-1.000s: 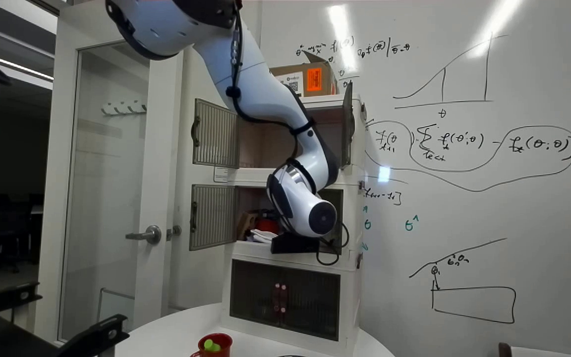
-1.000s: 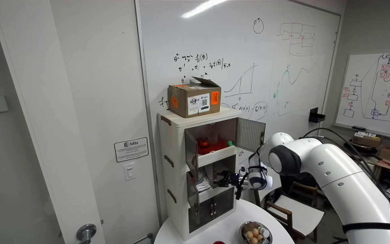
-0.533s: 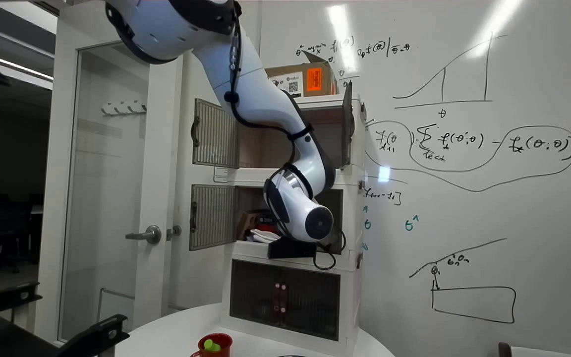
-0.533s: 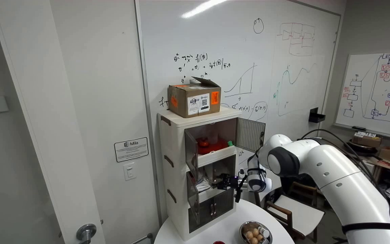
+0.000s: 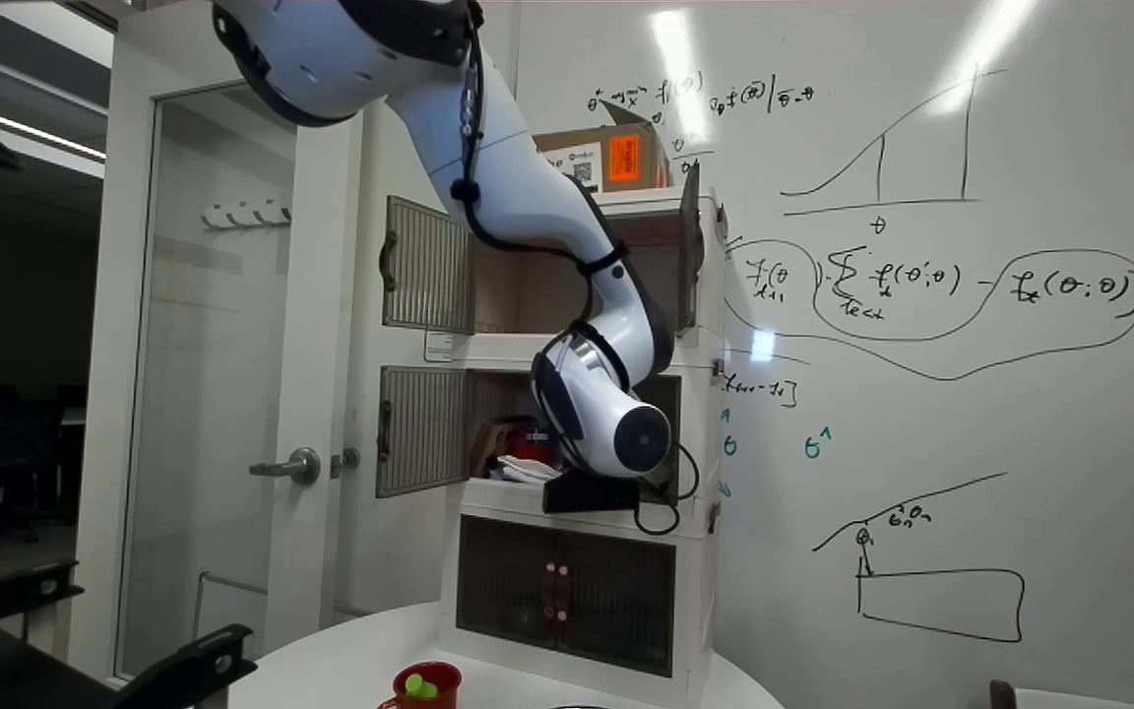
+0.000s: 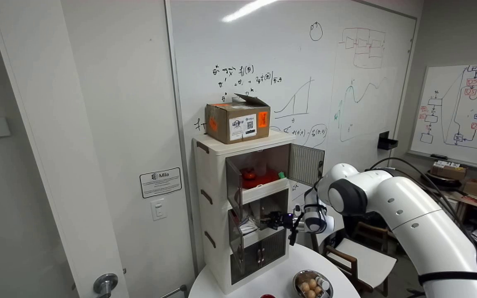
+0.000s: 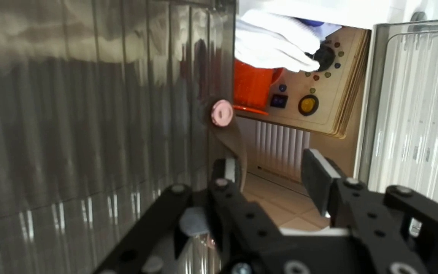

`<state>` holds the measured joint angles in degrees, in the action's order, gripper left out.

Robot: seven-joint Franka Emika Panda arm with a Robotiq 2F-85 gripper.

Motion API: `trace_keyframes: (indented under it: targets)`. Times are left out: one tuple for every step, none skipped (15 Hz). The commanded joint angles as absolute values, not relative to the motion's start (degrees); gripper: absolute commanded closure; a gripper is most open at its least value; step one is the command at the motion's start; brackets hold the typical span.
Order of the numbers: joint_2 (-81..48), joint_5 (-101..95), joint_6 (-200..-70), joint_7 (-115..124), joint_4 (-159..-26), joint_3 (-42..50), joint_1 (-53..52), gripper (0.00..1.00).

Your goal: Open the right cabinet door of the middle compartment

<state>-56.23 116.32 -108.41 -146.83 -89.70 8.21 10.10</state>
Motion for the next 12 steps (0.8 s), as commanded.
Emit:
trace_keyframes:
  targets:
    - [-56.2,116.5,-107.8,-148.9,-91.0,7.8,10.0,0.44]
    - [-56.0,116.5,-107.3,-148.8,-91.6,7.8,10.2,0.36]
    - [-55.9,116.5,-107.0,-148.8,-92.0,7.9,10.3,0.39]
    - [-55.8,116.5,-106.7,-148.8,-92.4,8.0,10.5,0.35]
    - [-55.6,116.5,-106.3,-148.9,-92.8,8.0,10.7,0.34]
    - [-55.3,116.2,-105.7,-148.7,-93.2,8.1,11.0,0.61]
    - [-55.2,115.7,-105.0,-148.6,-93.5,8.3,11.1,0.59]
    - [-54.8,115.6,-104.4,-148.8,-94.1,8.3,11.3,0.61]
    - [-54.7,115.5,-104.0,-148.7,-94.3,8.4,11.5,0.67]
    - [-54.4,115.5,-103.6,-148.8,-94.7,8.5,11.8,0.77]
    - [-54.3,115.6,-103.0,-148.8,-95.1,8.7,12.2,0.84]
    - [-54.1,115.8,-102.5,-148.6,-95.6,8.8,12.6,0.9]
